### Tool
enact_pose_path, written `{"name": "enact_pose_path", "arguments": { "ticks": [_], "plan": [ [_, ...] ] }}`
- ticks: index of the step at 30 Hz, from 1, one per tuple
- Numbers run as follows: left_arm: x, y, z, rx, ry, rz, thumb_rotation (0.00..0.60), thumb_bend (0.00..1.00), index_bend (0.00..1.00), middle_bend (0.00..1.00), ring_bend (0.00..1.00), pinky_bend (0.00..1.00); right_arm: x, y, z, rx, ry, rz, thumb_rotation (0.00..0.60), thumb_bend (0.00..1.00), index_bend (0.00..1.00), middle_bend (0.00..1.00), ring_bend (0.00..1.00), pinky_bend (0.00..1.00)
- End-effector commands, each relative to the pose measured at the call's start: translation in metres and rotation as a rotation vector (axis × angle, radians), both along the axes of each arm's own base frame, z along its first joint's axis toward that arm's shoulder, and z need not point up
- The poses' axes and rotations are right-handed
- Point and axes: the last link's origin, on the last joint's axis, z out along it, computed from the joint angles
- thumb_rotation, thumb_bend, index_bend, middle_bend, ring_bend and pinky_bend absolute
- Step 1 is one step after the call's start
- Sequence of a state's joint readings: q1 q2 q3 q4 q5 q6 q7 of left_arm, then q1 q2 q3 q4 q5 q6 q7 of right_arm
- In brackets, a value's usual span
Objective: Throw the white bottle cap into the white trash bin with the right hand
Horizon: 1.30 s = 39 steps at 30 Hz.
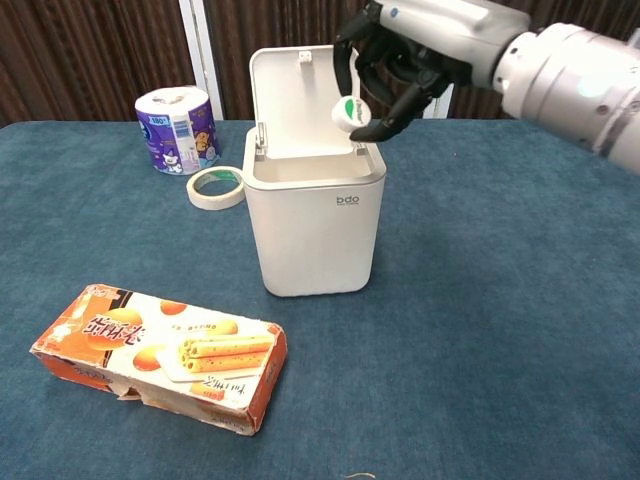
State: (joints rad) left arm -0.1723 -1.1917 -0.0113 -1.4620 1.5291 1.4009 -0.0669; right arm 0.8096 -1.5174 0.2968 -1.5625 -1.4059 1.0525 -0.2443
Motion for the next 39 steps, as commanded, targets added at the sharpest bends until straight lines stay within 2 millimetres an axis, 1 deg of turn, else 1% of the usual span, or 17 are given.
{"name": "enact_pose_path", "arguments": {
  "ticks": [1, 2, 4, 8, 11, 14, 18, 19, 22, 24, 26, 28, 31, 32, 33, 36, 39],
  "plan": [
    [0.000, -0.001, 0.001, 0.000, -0.001, -0.003, 0.600, 0.53, 0.39, 0.30, 0.38, 0.49, 0.006, -0.006, -0.010, 0.002, -0.005, -0.013, 0.600, 0.29, 0.71, 0.87, 0.96, 0.94],
    [0.000, -0.001, 0.001, -0.001, -0.002, -0.003, 0.600, 0.53, 0.39, 0.30, 0.38, 0.49, 0.005, -0.007, -0.011, 0.001, -0.001, -0.014, 0.600, 0.29, 0.70, 0.87, 0.96, 0.94],
    [0.000, -0.001, 0.001, -0.001, -0.004, -0.003, 0.600, 0.53, 0.39, 0.30, 0.38, 0.49, 0.003, -0.007, -0.012, -0.001, 0.011, -0.019, 0.600, 0.28, 0.66, 0.87, 0.96, 0.94],
    [0.000, -0.001, 0.001, -0.002, -0.002, -0.003, 0.600, 0.53, 0.39, 0.30, 0.38, 0.49, -0.005, -0.004, -0.013, 0.022, 0.036, -0.034, 0.600, 0.16, 0.50, 0.87, 0.95, 0.94],
    [0.000, -0.001, 0.000, -0.004, 0.000, -0.004, 0.600, 0.53, 0.39, 0.30, 0.38, 0.49, -0.009, 0.001, -0.009, 0.030, 0.033, -0.034, 0.600, 0.10, 0.38, 0.87, 0.95, 0.94],
    [0.000, 0.000, -0.002, -0.010, 0.007, -0.001, 0.600, 0.53, 0.39, 0.30, 0.38, 0.49, -0.015, 0.008, 0.000, 0.021, 0.023, -0.024, 0.600, 0.09, 0.33, 0.87, 0.95, 0.94],
    [0.000, 0.000, -0.002, -0.015, 0.009, -0.002, 0.600, 0.53, 0.39, 0.31, 0.38, 0.49, -0.032, 0.024, 0.017, -0.035, -0.002, -0.010, 0.600, 0.09, 0.32, 0.87, 0.94, 0.93],
    [0.000, 0.000, -0.002, -0.015, 0.010, -0.002, 0.600, 0.53, 0.39, 0.31, 0.38, 0.49, -0.039, 0.029, 0.022, -0.054, -0.002, -0.010, 0.600, 0.09, 0.33, 0.87, 0.94, 0.93],
    [0.000, 0.000, -0.002, -0.014, 0.012, 0.003, 0.600, 0.53, 0.39, 0.31, 0.38, 0.49, -0.069, 0.050, 0.040, -0.127, 0.003, -0.026, 0.600, 0.09, 0.39, 0.87, 0.90, 0.89],
    [0.000, 0.000, -0.003, -0.013, 0.014, 0.004, 0.600, 0.53, 0.39, 0.31, 0.38, 0.49, -0.097, 0.066, 0.050, -0.173, 0.021, -0.072, 0.600, 0.09, 0.41, 0.86, 0.86, 0.86],
    [-0.001, 0.001, -0.003, -0.012, 0.021, 0.005, 0.600, 0.53, 0.39, 0.31, 0.38, 0.49, -0.127, 0.081, 0.057, -0.203, 0.055, -0.145, 0.600, 0.09, 0.43, 0.83, 0.81, 0.82],
    [-0.001, 0.001, -0.004, -0.013, 0.029, 0.010, 0.600, 0.53, 0.39, 0.31, 0.38, 0.49, -0.153, 0.095, 0.065, -0.214, 0.096, -0.217, 0.600, 0.09, 0.42, 0.74, 0.74, 0.76],
    [-0.001, 0.001, -0.005, -0.012, 0.035, 0.012, 0.600, 0.53, 0.39, 0.31, 0.38, 0.49, -0.181, 0.109, 0.076, -0.237, 0.106, -0.296, 0.600, 0.09, 0.39, 0.55, 0.55, 0.62],
    [-0.001, 0.002, -0.005, -0.009, 0.039, 0.012, 0.600, 0.53, 0.39, 0.31, 0.38, 0.49, -0.193, 0.114, 0.080, -0.250, 0.093, -0.327, 0.600, 0.09, 0.38, 0.52, 0.51, 0.59],
    [-0.001, 0.002, -0.005, -0.008, 0.041, 0.012, 0.600, 0.53, 0.39, 0.31, 0.38, 0.49, -0.201, 0.117, 0.083, -0.260, 0.081, -0.346, 0.600, 0.09, 0.38, 0.46, 0.44, 0.53],
    [-0.001, 0.002, -0.006, -0.007, 0.042, 0.015, 0.600, 0.53, 0.39, 0.31, 0.38, 0.50, -0.224, 0.123, 0.090, -0.292, 0.031, -0.398, 0.600, 0.09, 0.37, 0.37, 0.33, 0.44],
    [-0.002, 0.003, -0.006, -0.004, 0.043, 0.016, 0.600, 0.53, 0.39, 0.31, 0.38, 0.49, -0.242, 0.125, 0.092, -0.264, -0.009, -0.443, 0.600, 0.09, 0.33, 0.29, 0.23, 0.37]
  ]
}}
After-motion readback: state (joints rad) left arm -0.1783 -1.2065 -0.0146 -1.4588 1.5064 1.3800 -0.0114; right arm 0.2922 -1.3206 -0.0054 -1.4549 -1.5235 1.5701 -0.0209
